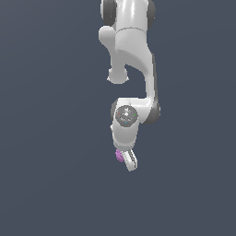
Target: Pick up the object and move it to a goal position.
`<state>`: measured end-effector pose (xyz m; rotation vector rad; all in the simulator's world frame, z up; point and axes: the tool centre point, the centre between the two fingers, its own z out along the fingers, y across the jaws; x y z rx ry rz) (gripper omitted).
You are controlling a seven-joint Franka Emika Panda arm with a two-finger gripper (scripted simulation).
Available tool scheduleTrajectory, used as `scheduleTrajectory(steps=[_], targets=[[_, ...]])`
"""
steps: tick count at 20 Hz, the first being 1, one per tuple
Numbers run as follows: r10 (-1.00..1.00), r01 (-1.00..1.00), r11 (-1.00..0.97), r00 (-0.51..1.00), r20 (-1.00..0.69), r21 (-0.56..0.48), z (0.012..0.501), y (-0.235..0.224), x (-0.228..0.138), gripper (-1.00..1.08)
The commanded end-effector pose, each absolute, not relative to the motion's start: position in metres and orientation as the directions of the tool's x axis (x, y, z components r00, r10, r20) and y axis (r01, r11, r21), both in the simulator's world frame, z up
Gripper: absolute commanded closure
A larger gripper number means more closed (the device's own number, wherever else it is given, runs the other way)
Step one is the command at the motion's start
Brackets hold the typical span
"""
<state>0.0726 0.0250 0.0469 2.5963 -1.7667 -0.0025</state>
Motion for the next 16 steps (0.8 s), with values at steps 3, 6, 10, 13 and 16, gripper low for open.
scheduleTrajectory(steps=[3,6,10,13,16], targets=[[-0.93,-0.93,-0.367,0.367,0.0,0.0,0.0451,0.0253,0.0743,-0.92],[-0.93,-0.93,-0.367,0.367,0.0,0.0,0.0451,0.0253,0.0743,1.08],[-0.93,-0.93,-0.367,0.367,0.0,0.0,0.0451,0.0253,0.0743,1.08],[-0.93,-0.93,-0.367,0.367,0.0,0.0,0.0451,0.0253,0.0743,1.08],[-0.93,-0.93,-0.367,0.367,0.0,0.0,0.0461,0.0248,0.074,1.08]])
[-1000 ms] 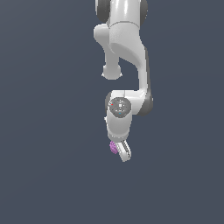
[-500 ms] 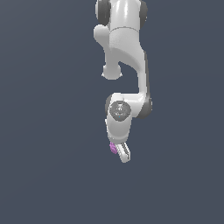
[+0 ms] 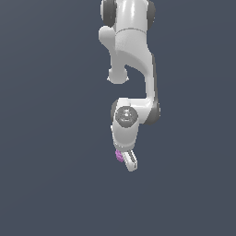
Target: Pick up the object and move it to a goal position.
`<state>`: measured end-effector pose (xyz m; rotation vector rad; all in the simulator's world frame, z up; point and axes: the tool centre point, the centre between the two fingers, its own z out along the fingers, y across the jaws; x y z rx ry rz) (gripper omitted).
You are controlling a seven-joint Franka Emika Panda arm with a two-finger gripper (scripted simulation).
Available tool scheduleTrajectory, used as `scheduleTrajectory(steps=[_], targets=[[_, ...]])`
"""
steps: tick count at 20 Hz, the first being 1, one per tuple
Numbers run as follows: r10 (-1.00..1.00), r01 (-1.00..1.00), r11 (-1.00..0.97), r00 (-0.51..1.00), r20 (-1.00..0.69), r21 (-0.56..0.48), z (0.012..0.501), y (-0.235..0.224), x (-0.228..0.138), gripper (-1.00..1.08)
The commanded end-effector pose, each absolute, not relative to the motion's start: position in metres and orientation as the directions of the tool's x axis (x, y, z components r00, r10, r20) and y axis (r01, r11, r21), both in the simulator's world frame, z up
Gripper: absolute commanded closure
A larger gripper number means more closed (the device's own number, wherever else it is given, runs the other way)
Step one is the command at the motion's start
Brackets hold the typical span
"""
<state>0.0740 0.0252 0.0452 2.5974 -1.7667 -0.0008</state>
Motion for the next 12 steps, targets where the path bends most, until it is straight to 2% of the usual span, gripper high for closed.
scheduleTrajectory(steps=[1,12], targets=[[-0.93,-0.93,-0.367,0.367,0.0,0.0,0.047,0.024,0.074,1.08],[-0.93,-0.93,-0.367,0.367,-0.002,0.0,0.095,-0.005,0.063,1.08]])
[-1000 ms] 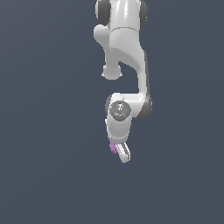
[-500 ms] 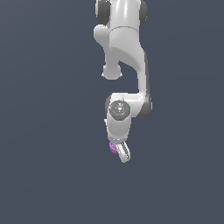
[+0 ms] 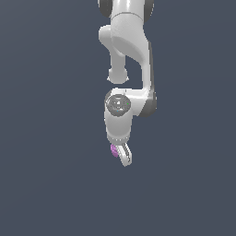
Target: Pick up the object and move it to a goal position.
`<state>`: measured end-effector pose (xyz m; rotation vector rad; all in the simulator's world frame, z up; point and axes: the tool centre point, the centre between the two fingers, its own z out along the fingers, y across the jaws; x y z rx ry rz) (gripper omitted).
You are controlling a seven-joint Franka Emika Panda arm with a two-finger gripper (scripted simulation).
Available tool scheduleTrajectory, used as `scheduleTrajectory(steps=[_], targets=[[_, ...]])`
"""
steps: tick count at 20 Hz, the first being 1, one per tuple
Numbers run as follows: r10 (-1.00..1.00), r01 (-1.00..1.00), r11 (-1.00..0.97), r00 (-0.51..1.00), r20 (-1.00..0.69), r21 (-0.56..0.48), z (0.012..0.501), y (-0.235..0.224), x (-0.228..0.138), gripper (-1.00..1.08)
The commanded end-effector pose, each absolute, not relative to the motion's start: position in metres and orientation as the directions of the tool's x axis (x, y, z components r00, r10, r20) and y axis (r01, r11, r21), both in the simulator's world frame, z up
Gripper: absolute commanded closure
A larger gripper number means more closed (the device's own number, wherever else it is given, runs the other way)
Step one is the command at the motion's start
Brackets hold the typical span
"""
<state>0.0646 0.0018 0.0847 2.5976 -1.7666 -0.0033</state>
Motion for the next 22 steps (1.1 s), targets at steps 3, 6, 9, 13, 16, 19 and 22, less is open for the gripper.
scheduleTrajectory(steps=[3,6,9,13,16,19,22], targets=[[-0.93,-0.93,-0.366,0.366,-0.002,0.0,0.121,-0.02,0.057,1.08],[-0.931,-0.931,-0.366,0.366,-0.003,-0.001,0.152,-0.038,0.05,1.08],[-0.931,-0.931,-0.366,0.366,-0.003,-0.001,0.185,-0.057,0.043,1.08],[-0.931,-0.931,-0.365,0.365,-0.003,-0.001,0.227,-0.083,0.034,1.08],[-0.931,-0.931,-0.365,0.365,-0.003,0.0,0.259,-0.101,0.027,1.08],[-0.931,-0.931,-0.365,0.365,-0.003,0.0,0.291,-0.12,0.021,1.08],[-0.931,-0.931,-0.365,0.365,-0.003,0.0,0.322,-0.138,0.015,1.08]])
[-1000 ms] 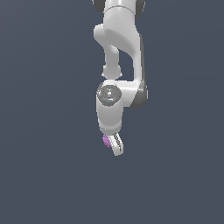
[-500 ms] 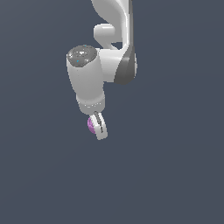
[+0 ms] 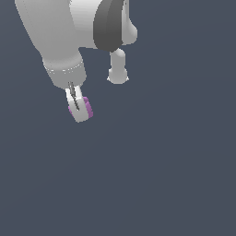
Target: Pick up the object and move it to a goal position.
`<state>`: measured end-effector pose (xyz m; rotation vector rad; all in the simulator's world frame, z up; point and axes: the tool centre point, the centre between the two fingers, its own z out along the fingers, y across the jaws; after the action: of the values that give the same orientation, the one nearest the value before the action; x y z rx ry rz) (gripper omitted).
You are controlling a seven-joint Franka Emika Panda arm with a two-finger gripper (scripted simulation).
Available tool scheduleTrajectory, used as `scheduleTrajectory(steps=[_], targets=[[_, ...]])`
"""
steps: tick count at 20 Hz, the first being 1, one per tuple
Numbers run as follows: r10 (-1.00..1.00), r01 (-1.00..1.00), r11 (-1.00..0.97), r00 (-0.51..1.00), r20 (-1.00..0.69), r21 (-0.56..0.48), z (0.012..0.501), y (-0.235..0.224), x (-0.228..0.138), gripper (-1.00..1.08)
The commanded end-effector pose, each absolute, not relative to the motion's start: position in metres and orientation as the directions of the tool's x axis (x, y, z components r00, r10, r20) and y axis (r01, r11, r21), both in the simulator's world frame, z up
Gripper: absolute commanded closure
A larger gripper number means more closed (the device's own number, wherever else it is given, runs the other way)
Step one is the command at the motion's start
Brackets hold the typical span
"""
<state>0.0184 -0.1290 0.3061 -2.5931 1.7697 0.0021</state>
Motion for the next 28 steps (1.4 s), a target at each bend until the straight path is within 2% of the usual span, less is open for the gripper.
scheduleTrajectory(steps=[1,14,28], targets=[[-0.931,-0.931,-0.365,0.365,-0.003,0.0,0.332,-0.144,0.013,1.08],[-0.93,-0.93,-0.367,0.367,0.0,0.0,0.444,-0.209,-0.005,1.08],[-0.93,-0.93,-0.368,0.368,0.0,0.0,0.479,-0.23,-0.007,1.08]])
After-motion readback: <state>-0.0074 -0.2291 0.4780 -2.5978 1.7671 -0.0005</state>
